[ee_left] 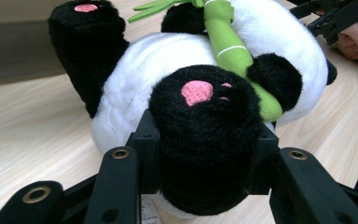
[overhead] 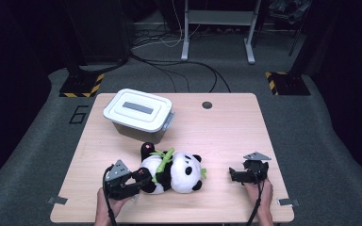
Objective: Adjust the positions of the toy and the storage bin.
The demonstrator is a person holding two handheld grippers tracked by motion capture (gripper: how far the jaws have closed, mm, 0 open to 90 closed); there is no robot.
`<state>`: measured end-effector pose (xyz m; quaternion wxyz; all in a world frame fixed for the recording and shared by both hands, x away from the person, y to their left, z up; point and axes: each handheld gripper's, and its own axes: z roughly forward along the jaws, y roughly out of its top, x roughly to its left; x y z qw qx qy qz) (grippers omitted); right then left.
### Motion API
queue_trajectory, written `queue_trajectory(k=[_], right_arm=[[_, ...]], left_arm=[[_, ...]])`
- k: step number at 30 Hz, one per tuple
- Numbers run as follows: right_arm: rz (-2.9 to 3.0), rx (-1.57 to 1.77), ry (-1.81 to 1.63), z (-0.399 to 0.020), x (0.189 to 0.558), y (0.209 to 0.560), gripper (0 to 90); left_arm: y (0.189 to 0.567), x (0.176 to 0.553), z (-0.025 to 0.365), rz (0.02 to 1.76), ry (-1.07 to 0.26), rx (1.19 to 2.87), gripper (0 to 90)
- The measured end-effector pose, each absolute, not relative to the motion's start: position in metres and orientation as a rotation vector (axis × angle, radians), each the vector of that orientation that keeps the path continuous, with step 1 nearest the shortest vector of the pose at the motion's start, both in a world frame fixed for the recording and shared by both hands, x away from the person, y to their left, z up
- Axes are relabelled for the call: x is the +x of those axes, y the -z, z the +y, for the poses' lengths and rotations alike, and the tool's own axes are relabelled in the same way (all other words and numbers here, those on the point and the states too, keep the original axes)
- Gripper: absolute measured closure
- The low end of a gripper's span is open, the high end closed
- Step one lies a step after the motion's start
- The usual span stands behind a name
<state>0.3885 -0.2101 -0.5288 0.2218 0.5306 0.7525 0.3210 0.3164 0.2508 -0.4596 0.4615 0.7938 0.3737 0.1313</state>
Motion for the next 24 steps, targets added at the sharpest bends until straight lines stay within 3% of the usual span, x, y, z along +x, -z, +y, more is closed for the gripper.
queue_trajectory(k=[15, 18, 22, 24], right_arm=[[2.077, 1.467, -0.887, -0.210, 0.389, 0.529, 0.6], [2.077, 1.468, -0.887, -0.210, 0.389, 0.529, 0.6], [2.078, 1.467, -0.889, -0.210, 0.389, 0.529, 0.6], [2.078, 1.467, -0.889, -0.210, 0.389, 0.529, 0.6]], left_arm=[[0.452, 0.321, 0.302, 0.973, -0.310, 1.965, 55.9], [0.450, 0.318, 0.299, 1.010, -0.323, 1.939, 46.7], [0.443, 0.315, 0.293, 1.044, -0.358, 1.900, 21.5], [0.432, 0.313, 0.283, 1.045, -0.387, 1.871, 14.8]])
